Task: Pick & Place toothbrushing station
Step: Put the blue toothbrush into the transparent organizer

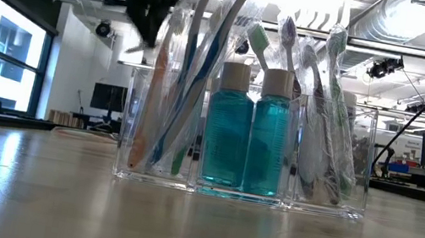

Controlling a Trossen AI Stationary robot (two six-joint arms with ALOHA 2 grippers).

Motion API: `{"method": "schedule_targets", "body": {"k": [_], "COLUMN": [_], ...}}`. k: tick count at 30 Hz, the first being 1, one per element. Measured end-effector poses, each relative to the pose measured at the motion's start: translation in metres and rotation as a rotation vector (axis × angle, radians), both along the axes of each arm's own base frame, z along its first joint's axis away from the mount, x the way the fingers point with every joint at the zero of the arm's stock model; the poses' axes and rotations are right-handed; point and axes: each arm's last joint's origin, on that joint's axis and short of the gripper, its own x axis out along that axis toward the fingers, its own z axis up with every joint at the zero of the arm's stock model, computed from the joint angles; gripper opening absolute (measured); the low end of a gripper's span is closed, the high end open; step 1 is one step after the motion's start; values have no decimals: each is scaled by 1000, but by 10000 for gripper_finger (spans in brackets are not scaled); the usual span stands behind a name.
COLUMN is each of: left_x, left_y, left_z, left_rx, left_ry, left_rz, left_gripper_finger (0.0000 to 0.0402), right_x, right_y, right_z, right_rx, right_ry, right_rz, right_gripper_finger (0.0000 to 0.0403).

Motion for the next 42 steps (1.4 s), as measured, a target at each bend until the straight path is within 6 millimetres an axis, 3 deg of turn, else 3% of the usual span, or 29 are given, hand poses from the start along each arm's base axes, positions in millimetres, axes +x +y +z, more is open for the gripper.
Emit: {"method": "schedule_targets", "body": {"k": [6, 12, 17, 21, 28, 36, 42], "left_x": [-31, -51, -48, -35, -2, 38, 50], "left_y": [-68, -129, -180, -217, -266, -296, -294], "left_z": [73, 101, 108, 100, 60, 18, 11], "left_rx": [247, 411, 523, 570, 560, 579, 559], "left_ry": [-242, -429, -536, -638, -797, -780, -798], "left_rz": [-162, -395, -649, -853, -1101, -1223, -1287], "left_gripper_finger": [18, 18, 18, 18, 18, 18, 18], "right_x": [0, 2, 10, 18, 24, 25, 26], "right_y": [1, 2, -1, -5, -5, -3, -7], "right_z": [1, 5, 10, 19, 36, 48, 54], "right_rx": [15, 49, 50, 32, -8, -34, -75], "right_ry": [1, -36, -117, -229, -448, -584, -648], "right_rz": [5, 6, -33, -77, -25, -73, -194], "right_gripper_finger": [267, 267, 267, 267, 267, 267, 267]}}
